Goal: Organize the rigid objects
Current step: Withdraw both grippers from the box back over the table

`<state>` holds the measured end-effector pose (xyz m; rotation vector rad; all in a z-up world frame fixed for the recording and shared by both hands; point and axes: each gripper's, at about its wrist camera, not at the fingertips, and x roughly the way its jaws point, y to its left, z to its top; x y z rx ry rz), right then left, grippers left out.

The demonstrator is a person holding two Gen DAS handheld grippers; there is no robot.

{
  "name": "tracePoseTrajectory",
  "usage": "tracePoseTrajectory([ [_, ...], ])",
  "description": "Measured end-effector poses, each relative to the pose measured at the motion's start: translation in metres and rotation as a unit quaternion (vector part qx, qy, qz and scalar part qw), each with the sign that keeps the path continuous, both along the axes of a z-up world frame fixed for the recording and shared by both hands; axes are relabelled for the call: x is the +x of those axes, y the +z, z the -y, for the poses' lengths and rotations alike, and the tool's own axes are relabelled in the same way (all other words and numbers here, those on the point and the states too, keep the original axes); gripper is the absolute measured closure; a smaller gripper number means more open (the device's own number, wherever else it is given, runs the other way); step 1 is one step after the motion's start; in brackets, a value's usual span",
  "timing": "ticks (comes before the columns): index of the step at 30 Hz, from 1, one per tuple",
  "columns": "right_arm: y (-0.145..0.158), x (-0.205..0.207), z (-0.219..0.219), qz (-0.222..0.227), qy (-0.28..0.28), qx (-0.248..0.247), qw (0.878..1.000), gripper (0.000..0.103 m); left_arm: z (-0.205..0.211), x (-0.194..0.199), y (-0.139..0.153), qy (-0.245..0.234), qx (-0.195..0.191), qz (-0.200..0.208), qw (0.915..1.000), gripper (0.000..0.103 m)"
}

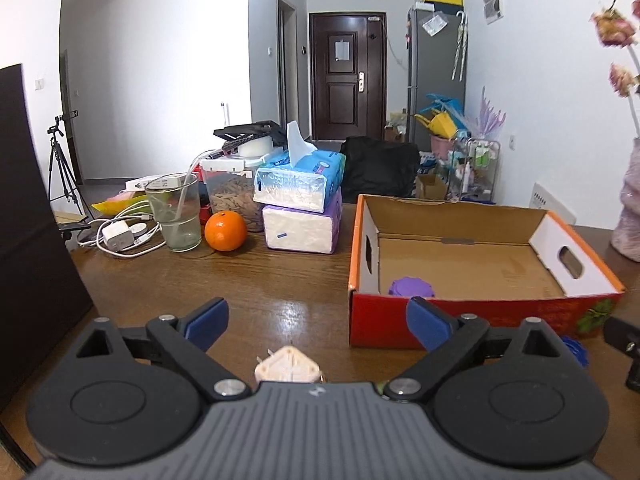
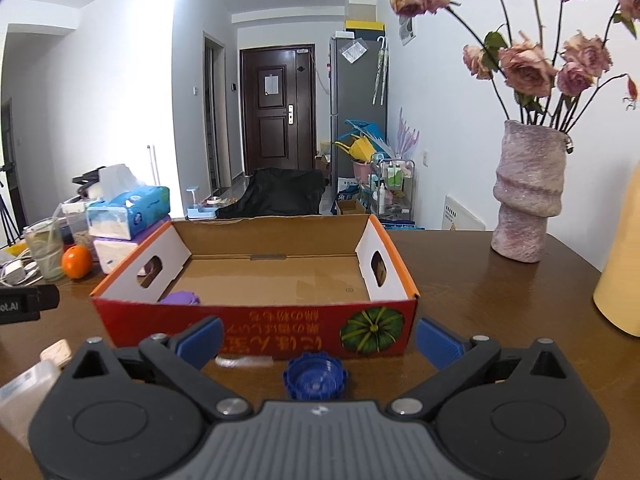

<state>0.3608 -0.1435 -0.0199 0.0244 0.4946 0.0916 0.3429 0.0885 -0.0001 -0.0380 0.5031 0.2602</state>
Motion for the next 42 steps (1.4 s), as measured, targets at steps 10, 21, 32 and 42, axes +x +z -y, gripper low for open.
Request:
tracePoseTrajectory([
  [10, 0.009, -0.068, 0.010, 0.014, 0.010, -0.009, 1.000, 0.000, 0.021, -0.067, 0.004, -0.027, 0.000, 0.011, 0.9996, 0.000],
  [21, 0.011, -0.135, 0.031, 0.021, 0.009, -0.012, 1.000, 0.000, 0.037, -0.128, 0.009, -0.048, -0.003, 0.020, 0.9986, 0.000],
  [32, 0.016, -0.192, 0.043, 0.034, 0.012, -0.020, 0.999, 0.000, 0.044, -0.184, 0.009, -0.058, -0.007, 0.027, 0.9979, 0.000],
  [42, 0.012, -0.228, 0.051, 0.037, 0.018, -0.032, 0.999, 0.000, 0.049, -0.216, 0.000, -0.066, -0.014, 0.022, 0.9975, 0.000],
])
